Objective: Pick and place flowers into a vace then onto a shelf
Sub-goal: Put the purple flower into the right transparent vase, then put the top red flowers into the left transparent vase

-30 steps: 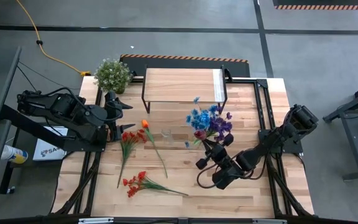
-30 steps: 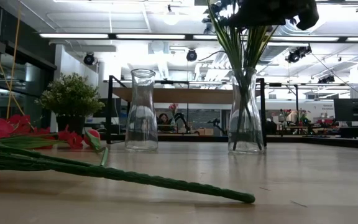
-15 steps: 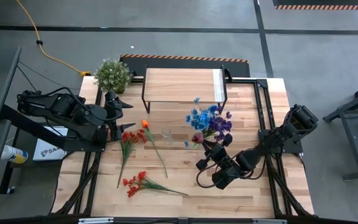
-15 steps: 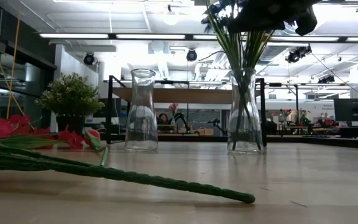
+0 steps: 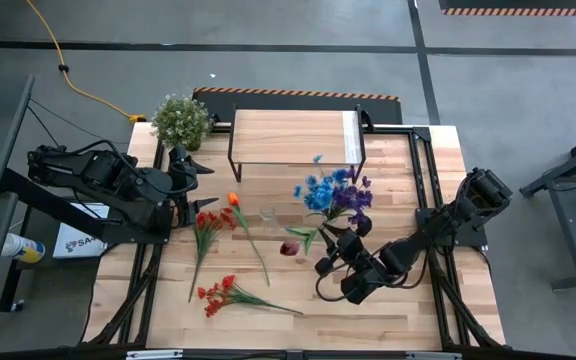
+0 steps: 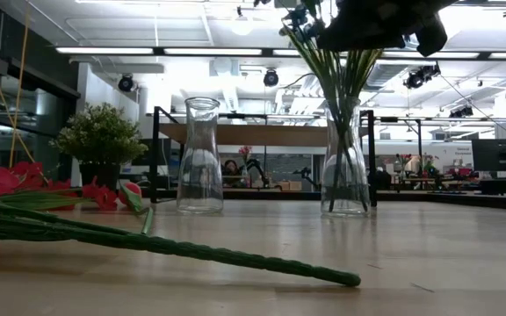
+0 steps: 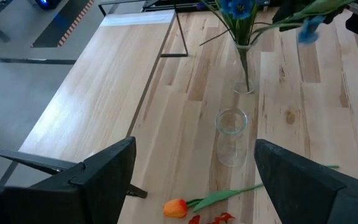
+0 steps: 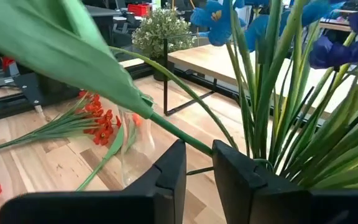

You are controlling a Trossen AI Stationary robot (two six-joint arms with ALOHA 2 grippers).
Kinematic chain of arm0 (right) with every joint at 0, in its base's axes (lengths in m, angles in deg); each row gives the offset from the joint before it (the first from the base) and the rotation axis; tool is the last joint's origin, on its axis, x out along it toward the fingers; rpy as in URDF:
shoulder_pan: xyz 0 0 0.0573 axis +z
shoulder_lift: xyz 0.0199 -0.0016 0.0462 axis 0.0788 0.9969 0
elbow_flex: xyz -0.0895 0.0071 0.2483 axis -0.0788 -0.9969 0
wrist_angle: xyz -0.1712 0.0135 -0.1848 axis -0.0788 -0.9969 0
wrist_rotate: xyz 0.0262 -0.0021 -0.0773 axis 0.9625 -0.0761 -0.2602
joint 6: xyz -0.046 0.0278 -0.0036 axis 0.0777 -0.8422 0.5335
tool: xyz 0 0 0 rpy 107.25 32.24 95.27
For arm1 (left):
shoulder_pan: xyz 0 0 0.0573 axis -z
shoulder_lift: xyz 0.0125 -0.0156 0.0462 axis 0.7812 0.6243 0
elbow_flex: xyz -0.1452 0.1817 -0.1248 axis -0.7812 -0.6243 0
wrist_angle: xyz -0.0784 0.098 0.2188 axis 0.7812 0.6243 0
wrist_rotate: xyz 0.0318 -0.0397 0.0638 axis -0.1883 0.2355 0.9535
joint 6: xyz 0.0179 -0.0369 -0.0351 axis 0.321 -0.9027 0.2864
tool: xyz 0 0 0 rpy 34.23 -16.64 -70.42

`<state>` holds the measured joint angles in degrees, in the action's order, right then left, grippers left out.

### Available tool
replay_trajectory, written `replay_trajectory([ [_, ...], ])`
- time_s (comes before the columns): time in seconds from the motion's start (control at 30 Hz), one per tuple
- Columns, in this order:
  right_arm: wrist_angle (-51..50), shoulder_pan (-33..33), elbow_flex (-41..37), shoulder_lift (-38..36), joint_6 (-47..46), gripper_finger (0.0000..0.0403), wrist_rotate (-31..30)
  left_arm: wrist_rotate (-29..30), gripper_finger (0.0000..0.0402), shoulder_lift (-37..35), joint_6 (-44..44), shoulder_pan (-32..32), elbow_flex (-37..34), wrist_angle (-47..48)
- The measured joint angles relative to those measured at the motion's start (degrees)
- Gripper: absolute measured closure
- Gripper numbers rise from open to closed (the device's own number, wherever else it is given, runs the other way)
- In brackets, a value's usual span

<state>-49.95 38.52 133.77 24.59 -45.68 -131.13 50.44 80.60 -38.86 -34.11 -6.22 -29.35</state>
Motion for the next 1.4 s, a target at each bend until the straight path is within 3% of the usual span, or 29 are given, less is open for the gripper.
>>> replay_trajectory([
  [0.27,-0.94,0.0,0.02,-2.1,-0.04,0.0333,1.02,0.04,0.0041,0.0,0.5,0.02,0.0,-1.23],
  [0.7,-5.87,-0.65,0.02,-3.32,-4.98,0.0365,5.14,0.79,0.0041,0.02,1.28,0.0,0.0,-2.49],
  [1.1,-8.16,-2.14,0.02,-3.32,-8.98,0.0324,7.97,1.86,0.0041,0.02,1.73,0.01,0.0,-2.49],
  [1.4,-6.8,-2.12,0.02,-3.32,-9.2,0.032,10.05,1.88,0.0041,0.02,2.56,0.0,0.0,-2.49],
])
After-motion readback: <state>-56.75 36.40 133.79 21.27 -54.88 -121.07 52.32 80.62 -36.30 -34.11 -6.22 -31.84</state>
